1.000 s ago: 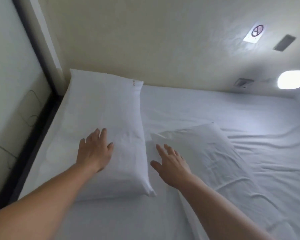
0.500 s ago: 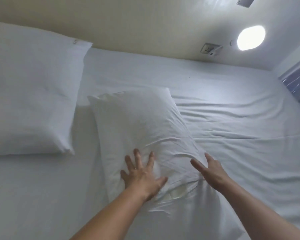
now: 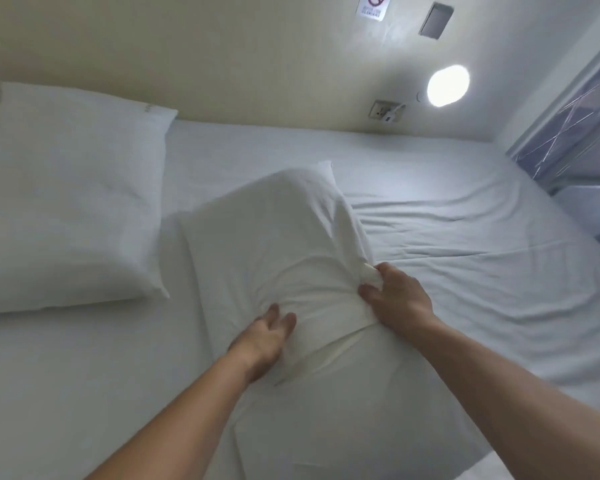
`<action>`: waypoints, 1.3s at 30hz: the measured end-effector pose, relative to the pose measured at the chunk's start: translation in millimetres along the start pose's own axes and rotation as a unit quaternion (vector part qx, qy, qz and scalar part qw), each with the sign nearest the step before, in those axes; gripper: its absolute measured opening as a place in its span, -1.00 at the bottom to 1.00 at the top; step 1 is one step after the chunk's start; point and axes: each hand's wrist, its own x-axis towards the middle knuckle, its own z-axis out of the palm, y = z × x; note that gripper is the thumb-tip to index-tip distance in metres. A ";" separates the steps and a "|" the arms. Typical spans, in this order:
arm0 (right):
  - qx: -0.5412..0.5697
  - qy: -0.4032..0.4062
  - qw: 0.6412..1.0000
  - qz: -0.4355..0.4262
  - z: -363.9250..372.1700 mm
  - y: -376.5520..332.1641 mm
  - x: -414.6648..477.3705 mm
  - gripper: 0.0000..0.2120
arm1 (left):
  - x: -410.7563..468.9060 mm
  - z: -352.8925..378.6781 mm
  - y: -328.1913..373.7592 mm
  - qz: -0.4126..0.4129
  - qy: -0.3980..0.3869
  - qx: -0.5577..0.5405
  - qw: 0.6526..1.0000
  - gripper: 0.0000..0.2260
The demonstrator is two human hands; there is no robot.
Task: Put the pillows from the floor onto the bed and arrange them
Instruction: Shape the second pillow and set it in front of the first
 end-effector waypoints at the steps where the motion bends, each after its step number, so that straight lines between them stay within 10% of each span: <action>1: -0.011 0.028 0.999 -0.025 -12.6 -19.4 -16.7 -0.70 | -11.5 -14.1 5.5 0.018 0.004 -0.057 0.998 -0.42; 7: -0.134 0.135 0.965 -0.179 -46.5 -128.2 -147.2 -0.84 | -94.2 -91.2 43.2 0.031 0.016 -0.262 0.964 -0.31; 14: -0.010 -0.154 0.941 -0.301 13.8 -176.8 -264.1 -0.54 | -196.4 -164.9 -32.2 0.020 0.168 -0.247 0.954 -0.38; 25: 0.054 -0.225 0.971 -0.060 108.9 -22.6 -237.6 -0.27 | -226.4 -103.3 -219.5 -0.143 0.198 -0.097 0.965 0.07; 29: 0.191 -0.246 0.950 0.008 144.8 -22.3 -244.3 -0.43 | -228.1 -82.1 -240.9 -0.106 0.244 -0.192 0.945 -0.07; 33: 0.293 -0.189 0.936 0.042 204.0 0.9 -205.9 -0.14 | -219.2 -75.8 -241.0 -0.124 0.285 -0.175 0.934 -0.10; 39: 0.285 -0.071 0.954 0.061 176.5 -28.3 -205.5 -0.74 | -231.3 -84.3 -206.0 -0.148 0.268 0.097 0.947 -0.46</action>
